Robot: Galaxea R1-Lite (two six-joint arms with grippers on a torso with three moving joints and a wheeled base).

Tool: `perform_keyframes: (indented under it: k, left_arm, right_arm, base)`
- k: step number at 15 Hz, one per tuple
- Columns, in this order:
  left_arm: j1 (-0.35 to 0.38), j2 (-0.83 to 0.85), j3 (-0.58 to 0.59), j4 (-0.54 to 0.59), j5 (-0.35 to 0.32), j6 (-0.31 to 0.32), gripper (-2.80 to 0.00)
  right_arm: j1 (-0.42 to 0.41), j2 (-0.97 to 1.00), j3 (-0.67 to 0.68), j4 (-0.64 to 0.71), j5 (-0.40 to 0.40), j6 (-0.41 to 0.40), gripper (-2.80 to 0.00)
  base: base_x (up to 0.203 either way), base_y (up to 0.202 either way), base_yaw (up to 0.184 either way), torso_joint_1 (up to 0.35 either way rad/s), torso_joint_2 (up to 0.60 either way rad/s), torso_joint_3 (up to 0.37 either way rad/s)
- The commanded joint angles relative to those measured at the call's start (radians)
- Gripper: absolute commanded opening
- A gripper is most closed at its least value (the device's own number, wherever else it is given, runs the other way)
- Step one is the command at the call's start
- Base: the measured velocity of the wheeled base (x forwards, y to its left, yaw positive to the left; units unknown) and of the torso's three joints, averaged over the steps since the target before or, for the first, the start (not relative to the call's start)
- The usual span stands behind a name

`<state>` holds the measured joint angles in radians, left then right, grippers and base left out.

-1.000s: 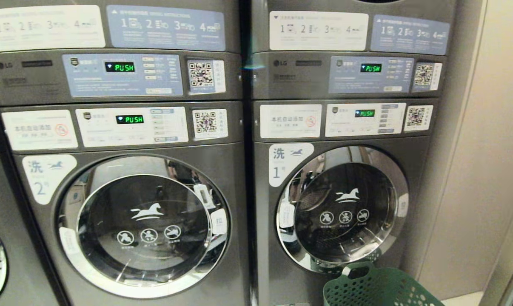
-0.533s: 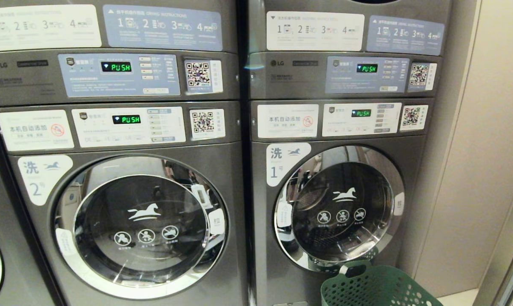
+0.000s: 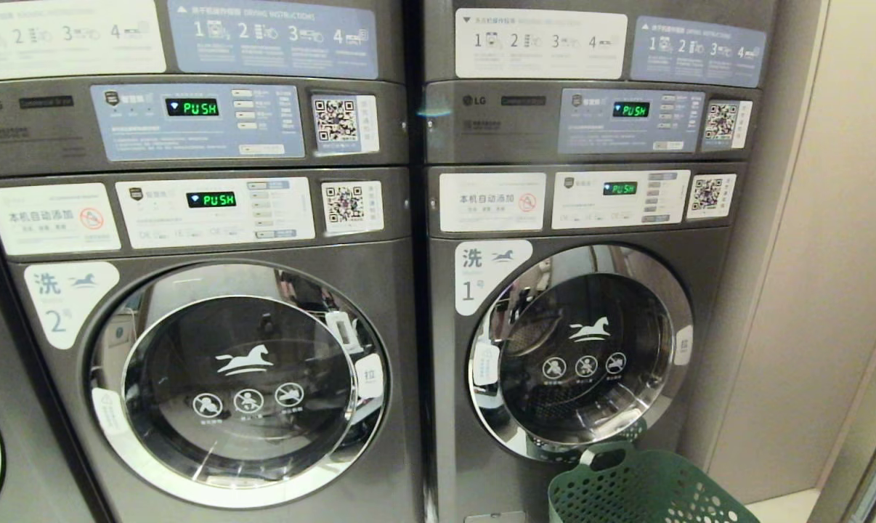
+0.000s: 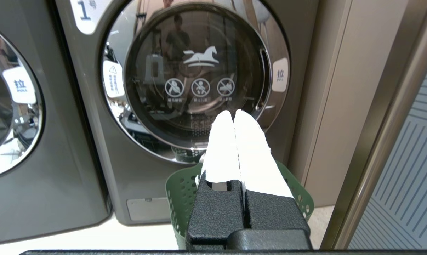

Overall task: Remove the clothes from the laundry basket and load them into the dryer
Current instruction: Take the clothes out of the basket

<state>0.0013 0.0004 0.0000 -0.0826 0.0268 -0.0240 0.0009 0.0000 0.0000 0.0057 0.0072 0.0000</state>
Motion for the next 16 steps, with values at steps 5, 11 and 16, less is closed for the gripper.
perform_keyframes:
  k: [5,11,16]
  left_arm:
    - [0.000,-0.002,0.029,0.000,0.001,-0.002,-2.80]
    - [0.000,-0.002,0.029,-0.002,0.001,-0.002,-2.80]
    - [0.000,0.000,0.029,0.000,0.001,-0.002,-2.80]
  right_arm:
    - [0.001,0.000,0.000,0.000,0.000,0.000,-2.80]
    - [0.001,0.000,0.000,0.000,0.000,0.000,-2.80]
    - [0.001,0.000,0.000,0.000,0.000,0.000,-2.80]
  base:
    - [0.000,0.000,0.000,0.002,0.00,-0.188]
    - [0.000,0.000,0.000,0.003,0.00,-0.199]
    - [0.000,0.000,0.000,0.003,0.00,-0.199]
